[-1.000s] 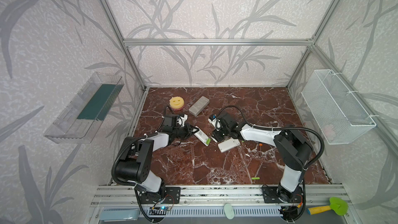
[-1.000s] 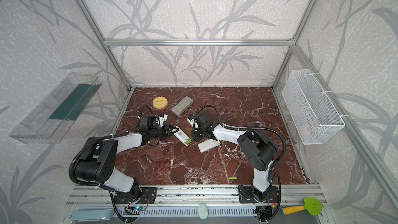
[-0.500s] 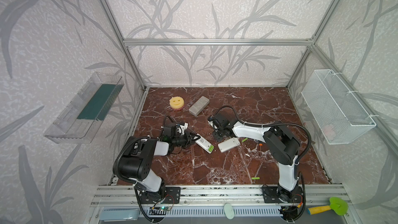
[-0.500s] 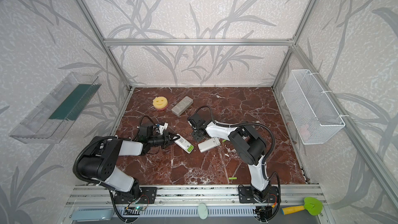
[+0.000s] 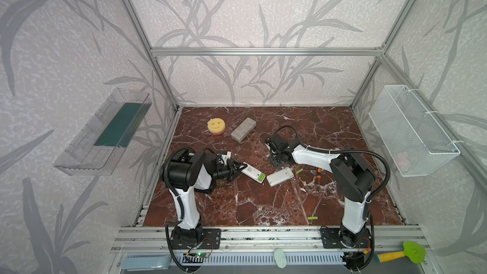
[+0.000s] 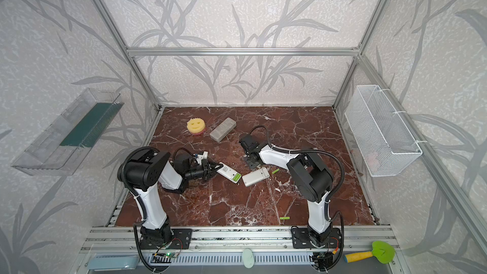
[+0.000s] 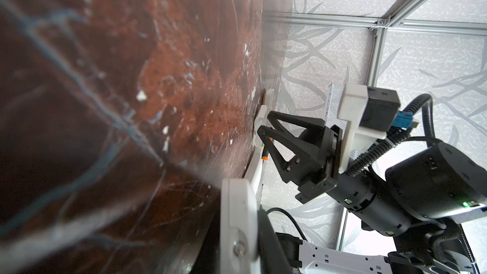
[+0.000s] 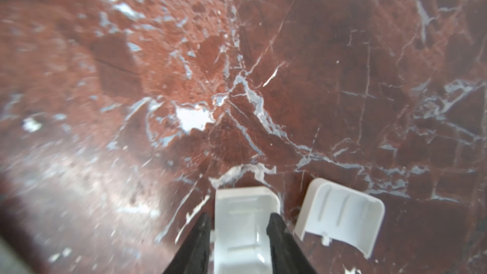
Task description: Unload the batteries from the remote control
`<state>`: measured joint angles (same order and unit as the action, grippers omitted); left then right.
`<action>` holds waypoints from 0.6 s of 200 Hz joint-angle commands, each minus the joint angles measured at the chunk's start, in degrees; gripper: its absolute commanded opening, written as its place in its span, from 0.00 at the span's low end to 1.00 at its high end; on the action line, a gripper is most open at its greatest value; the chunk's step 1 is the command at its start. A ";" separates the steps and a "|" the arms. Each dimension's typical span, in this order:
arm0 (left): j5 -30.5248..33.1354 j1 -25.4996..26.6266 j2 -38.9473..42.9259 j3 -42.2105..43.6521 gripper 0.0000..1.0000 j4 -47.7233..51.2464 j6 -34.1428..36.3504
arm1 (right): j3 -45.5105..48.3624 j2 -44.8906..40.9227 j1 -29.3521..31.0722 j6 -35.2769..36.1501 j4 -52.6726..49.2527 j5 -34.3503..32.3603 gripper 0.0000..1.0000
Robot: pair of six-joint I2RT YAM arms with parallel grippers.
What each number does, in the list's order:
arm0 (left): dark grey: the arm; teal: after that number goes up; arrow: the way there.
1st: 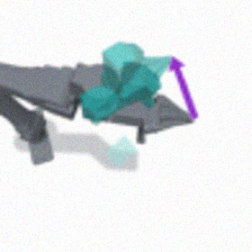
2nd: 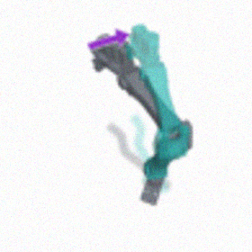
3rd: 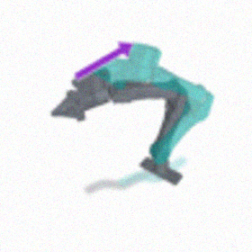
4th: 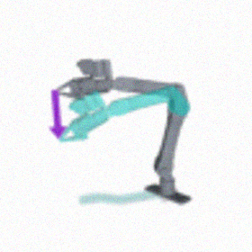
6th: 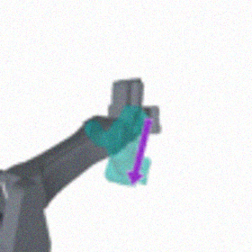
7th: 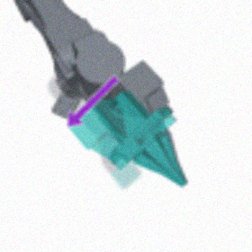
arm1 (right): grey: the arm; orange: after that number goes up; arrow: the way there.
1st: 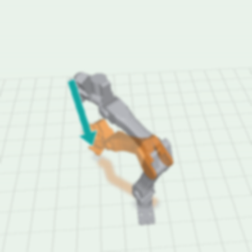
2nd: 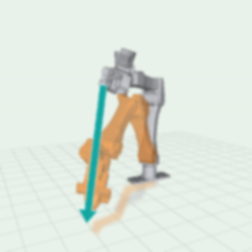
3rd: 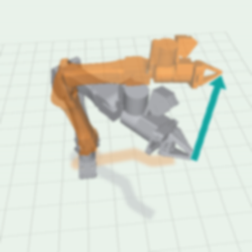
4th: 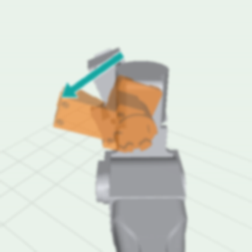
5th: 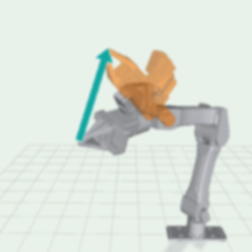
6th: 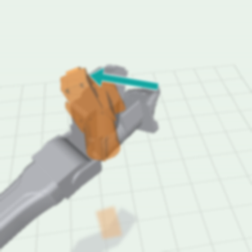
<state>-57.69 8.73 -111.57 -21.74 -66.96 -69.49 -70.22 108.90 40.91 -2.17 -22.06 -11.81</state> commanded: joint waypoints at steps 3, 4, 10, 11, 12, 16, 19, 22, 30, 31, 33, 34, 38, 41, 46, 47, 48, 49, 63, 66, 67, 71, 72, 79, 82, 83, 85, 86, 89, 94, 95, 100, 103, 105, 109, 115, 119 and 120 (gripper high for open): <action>4.63 -0.15 -0.12 0.48 0.05 4.31 3.05 | 0.53 -6.18 0.49 -1.33 1.55 2.94 0.44; 4.70 -0.18 -0.04 0.43 0.05 4.66 3.27 | 0.57 -6.30 0.45 -1.33 1.57 2.94 0.44; 4.87 -0.17 0.55 0.12 0.06 6.52 4.36 | 0.70 -7.07 0.40 -1.69 1.77 2.94 0.45; 4.87 -0.23 0.65 0.07 0.06 6.68 4.58 | 0.74 -7.18 0.40 -1.73 1.77 2.94 0.46; 4.87 -0.26 0.69 0.05 0.06 7.11 4.69 | 0.76 -7.33 0.36 -1.80 1.76 2.89 0.46; 5.06 -0.27 1.19 -0.21 0.07 8.72 5.59 | 0.93 -7.88 0.25 -2.00 1.85 2.85 0.46; 5.19 -0.26 1.49 -0.41 0.07 9.98 6.20 | 1.09 -8.30 0.16 -2.24 1.90 2.77 0.47; 5.28 -0.29 1.85 -0.57 0.08 11.27 6.86 | 1.19 -8.78 0.02 -2.46 1.86 2.72 0.47; 5.54 -0.30 2.63 -1.12 0.11 14.63 8.73 | 1.69 -10.03 -0.35 -3.20 1.95 2.54 0.48; 5.56 -0.30 2.83 -1.21 0.11 15.04 8.96 | 1.76 -10.20 -0.37 -3.33 1.95 2.52 0.48; 5.63 -0.36 3.13 -1.34 0.12 15.86 9.36 | 1.97 -10.55 -0.56 -3.51 1.94 2.53 0.48; 5.65 -0.33 3.25 -1.40 0.12 16.31 9.55 | 2.04 -10.68 -0.65 -3.61 1.98 2.47 0.48; 5.79 -0.37 3.74 -1.80 0.14 17.85 10.32 | 2.46 -10.81 -0.97 -4.02 2.08 2.46 0.48; 5.87 -0.37 4.09 -2.01 0.15 19.04 10.91 | 2.74 -12.16 -1.26 -4.44 2.04 2.37 0.49; 6.09 -0.34 4.75 -2.35 0.16 20.86 11.84 | 3.45 -13.34 -1.74 -5.26 2.11 2.33 0.50; 6.14 -0.36 4.86 -2.48 0.16 21.28 12.06 | 3.61 -13.53 -1.90 -5.41 2.11 2.33 0.50; 6.16 -0.42 4.95 -2.54 0.16 21.71 12.25 | 3.78 -13.76 -2.02 -5.57 2.11 2.37 0.50; 6.22 -0.44 5.09 -2.62 0.17 22.05 12.35 | 3.86 -13.96 -2.17 -5.83 2.11 2.39 0.50; 6.69 -0.43 6.70 -3.81 0.20 26.90 14.83 | 6.61 -16.85 -4.38 -8.74 2.57 2.67 0.52; 6.82 -0.53 6.99 -4.04 0.21 27.95 15.35 | 7.31 -17.45 -4.95 -9.53 2.68 2.75 0.53; 6.86 -0.54 7.07 -4.16 0.21 28.25 15.44 | 7.56 -17.69 -5.17 -9.78 2.66 2.76 0.53; 7.03 -0.47 7.51 -4.47 0.22 29.61 16.08 | 8.52 -18.52 -6.04 -10.84 2.65 2.84 0.54; 7.05 -0.52 7.59 -4.55 0.22 29.91 16.25 | 8.74 -18.71 -6.20 -11.10 2.65 2.84 0.54; 7.43 -0.63 8.37 -5.24 0.23 32.11 17.29 | 10.44 -20.03 -7.94 -12.88 2.74 3.17 0.55; 7.62 -0.72 8.84 -5.51 0.24 33.06 17.64 | 11.36 -20.64 -8.74 -13.58 2.82 3.58 0.56; 7.69 -0.73 8.84 -5.60 0.24 33.40 17.97 | 11.65 -20.82 -9.00 -13.79 2.82 3.65 0.56; 7.82 -0.73 8.96 -5.79 0.24 34.05 18.34 | 12.20 -21.10 -9.55 -14.27 2.93 3.93 0.56; 7.88 -0.78 9.07 -5.87 0.24 34.37 18.51 | 12.47 -21.32 -9.85 -14.49 2.87 4.05 0.56; 8.12 -0.79 9.49 -6.20 0.25 35.34 19.03 | 13.26 -21.87 -10.63 -15.04 2.81 4.34 0.56; 8.56 -0.86 10.00 -6.65 0.25 36.99 19.84 | 14.46 -22.86 -12.26 -16.16 2.59 4.79 0.57; 8.65 -0.93 10.16 -6.74 0.25 37.34 20.01 | 14.83 -23.12 -12.43 -16.40 2.53 4.87 0.57; 9.01 -1.04 10.67 -7.18 0.26 39.10 20.81 | 16.17 -24.00 -14.20 -17.46 2.10 5.23 0.57; 9.20 -1.16 11.00 -7.52 0.27 40.11 21.27 | 16.95 -24.46 -15.19 -18.03 1.84 5.37 0.57; 9.36 -1.23 11.19 -7.66 0.27 40.73 21.60 | 17.44 -24.80 -15.87 -18.32 1.56 5.39 0.58; 9.63 -1.41 11.61 -8.09 0.28 41.98 22.17 | 18.34 -25.49 -17.17 -18.90 1.05 5.33 0.58; 10.06 -1.65 12.16 -8.68 0.29 43.60 22.96 | 19.37 -26.42 -19.01 -19.42 -0.02 5.19 0.58; 10.41 -1.85 12.51 -9.00 0.29 44.59 23.43 | 19.91 -27.01 -20.04 -19.53 -0.86 5.07 0.58; 10.49 -1.86 12.56 -9.10 0.30 44.87 23.57 | 20.01 -27.18 -20.32 -19.53 -1.09 5.06 0.58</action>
<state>-51.57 7.81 -101.41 -28.64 -34.37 -52.66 -53.89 85.49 26.35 -16.05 -18.96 -7.44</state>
